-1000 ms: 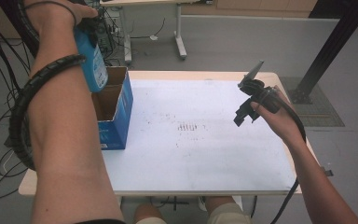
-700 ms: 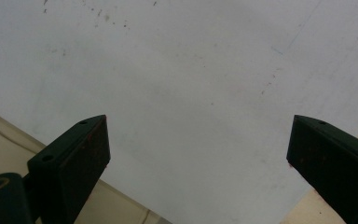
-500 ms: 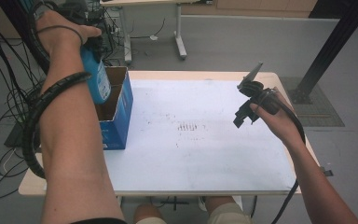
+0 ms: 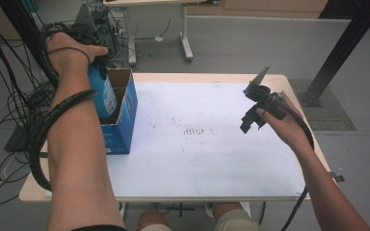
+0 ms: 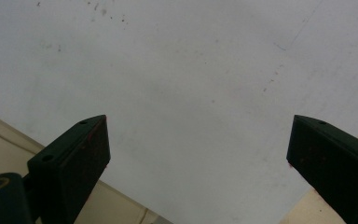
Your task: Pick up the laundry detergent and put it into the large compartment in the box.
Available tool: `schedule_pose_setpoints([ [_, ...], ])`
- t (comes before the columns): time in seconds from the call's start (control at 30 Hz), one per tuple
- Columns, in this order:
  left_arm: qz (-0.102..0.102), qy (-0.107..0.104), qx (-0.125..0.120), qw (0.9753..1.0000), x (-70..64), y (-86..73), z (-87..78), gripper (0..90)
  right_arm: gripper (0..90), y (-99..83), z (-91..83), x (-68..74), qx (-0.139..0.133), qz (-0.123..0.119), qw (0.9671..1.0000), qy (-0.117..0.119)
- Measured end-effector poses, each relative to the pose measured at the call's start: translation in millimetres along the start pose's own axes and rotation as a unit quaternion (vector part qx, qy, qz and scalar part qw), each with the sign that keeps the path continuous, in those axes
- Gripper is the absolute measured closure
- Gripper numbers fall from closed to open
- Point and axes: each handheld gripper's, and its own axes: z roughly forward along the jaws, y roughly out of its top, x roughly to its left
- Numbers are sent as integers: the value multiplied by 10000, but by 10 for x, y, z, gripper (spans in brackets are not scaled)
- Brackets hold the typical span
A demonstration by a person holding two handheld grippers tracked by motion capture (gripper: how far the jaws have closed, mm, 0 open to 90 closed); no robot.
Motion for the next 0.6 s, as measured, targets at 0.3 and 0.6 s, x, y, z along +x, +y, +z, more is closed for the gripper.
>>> schedule_pose_setpoints([
  [0.3, -13, -54, 61, 10000, -14, 6, 250, 373, 62, 17, 14, 13, 4, 2, 10000, -1],
  [0.6, 53, 55, 73, 9999, -86, -36, 539, 373, 61, 5, 6, 0, -12, 25, 10000, 2],
])
